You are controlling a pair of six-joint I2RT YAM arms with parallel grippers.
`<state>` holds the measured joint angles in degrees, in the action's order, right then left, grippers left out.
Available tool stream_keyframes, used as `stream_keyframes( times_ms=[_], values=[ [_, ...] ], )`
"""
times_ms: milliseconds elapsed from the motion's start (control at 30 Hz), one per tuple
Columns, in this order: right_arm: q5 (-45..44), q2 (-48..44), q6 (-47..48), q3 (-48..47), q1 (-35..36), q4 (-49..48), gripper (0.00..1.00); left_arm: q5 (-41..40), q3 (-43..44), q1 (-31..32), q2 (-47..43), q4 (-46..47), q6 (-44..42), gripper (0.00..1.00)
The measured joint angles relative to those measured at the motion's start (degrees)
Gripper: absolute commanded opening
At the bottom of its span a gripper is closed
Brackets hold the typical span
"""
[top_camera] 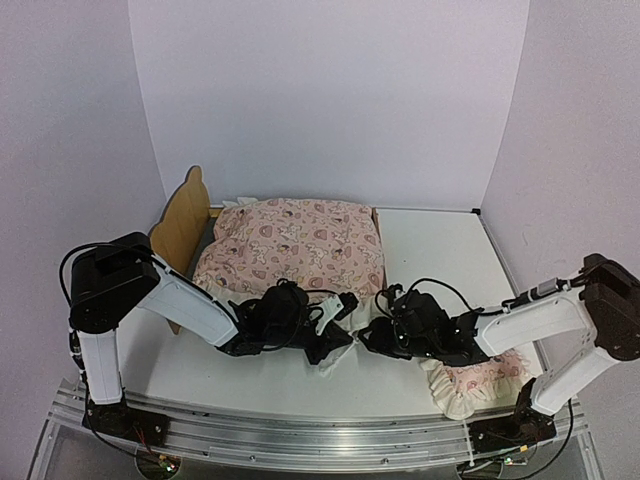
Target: Set up the pet bed
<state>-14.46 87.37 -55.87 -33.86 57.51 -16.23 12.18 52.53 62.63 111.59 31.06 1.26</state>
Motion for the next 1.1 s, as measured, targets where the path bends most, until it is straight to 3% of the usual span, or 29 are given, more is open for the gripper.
stream_keyframes(
  times_ms=[67, 267, 700, 1100],
  values=[
    [-0.6, 1.0, 0.0, -0.3, 0.0, -1.0, 0.28, 0.0, 0.0, 0.0, 0.0, 0.0, -0.2, 0.00],
    [-1.3, 2.7, 0.1, -1.2, 0.0, -3.2, 0.00, -0.5, 0.0, 0.0, 0.0, -0.1, -3.1, 0.00],
    [0.0, -7.9, 7.8, 2.1, 0.0, 1.6, 0.00, -0.1, 1.3, -1.1, 0.0, -0.9, -7.6, 0.00],
    [12.3, -10.5, 21.4, 1.7, 0.0, 8.6, 0.00, 6.8, 8.6, -1.8, 1.6, -8.6, -13.0, 0.00]
  ],
)
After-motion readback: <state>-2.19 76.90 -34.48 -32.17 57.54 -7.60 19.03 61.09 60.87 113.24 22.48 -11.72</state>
